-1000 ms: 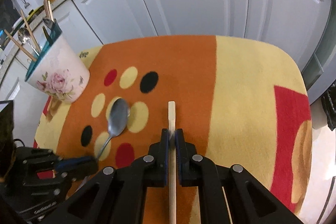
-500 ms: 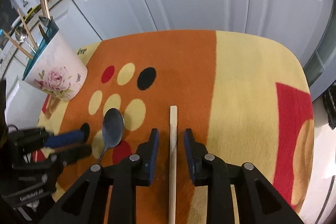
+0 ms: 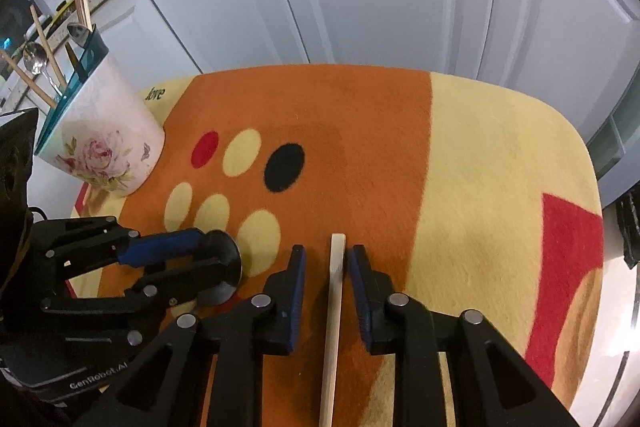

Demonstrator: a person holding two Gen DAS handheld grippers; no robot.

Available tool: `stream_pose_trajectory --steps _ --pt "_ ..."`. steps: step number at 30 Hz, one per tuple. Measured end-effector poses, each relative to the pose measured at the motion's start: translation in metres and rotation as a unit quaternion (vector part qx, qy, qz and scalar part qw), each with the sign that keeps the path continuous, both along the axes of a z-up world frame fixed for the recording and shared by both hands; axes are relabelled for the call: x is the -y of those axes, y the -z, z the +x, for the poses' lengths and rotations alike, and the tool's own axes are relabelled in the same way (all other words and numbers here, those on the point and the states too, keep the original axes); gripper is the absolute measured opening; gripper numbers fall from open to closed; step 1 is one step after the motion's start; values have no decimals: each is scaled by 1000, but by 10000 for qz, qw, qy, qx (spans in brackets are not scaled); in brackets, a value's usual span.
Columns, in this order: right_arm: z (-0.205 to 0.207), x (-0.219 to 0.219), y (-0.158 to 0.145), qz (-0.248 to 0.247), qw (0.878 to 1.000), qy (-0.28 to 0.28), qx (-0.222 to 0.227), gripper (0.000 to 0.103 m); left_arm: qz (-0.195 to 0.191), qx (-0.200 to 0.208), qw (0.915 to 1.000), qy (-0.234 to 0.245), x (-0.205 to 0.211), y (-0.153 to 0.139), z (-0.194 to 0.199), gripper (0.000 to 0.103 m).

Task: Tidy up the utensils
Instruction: 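Lift the metal spoon with the left tool while the right tool lifts the chopstick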

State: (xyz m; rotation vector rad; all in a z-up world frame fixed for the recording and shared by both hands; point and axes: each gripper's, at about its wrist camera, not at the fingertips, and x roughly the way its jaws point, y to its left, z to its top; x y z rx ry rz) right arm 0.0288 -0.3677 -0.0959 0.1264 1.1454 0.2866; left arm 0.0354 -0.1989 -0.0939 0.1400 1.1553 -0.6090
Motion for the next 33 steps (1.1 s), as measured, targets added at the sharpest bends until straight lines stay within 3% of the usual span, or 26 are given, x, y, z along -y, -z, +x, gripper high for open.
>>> stream_pose_trajectory --steps 5,8,15,33 --pt "-7 6 -5 211 9998 33 40 7 -152 -21 9998 134 -5 -7 -2 3" --pt "-14 8 -14 374 9992 54 149 7 -244 -32 9996 100 -10 -14 -4 0" --pt "-31 10 -41 560 9975 39 424 6 -357 75 9993 -7 -21 -27 -15 0" --pt "-50 -6 -118 629 9893 -146 1308 6 -844 868 9921 -336 -68 -104 -45 0"
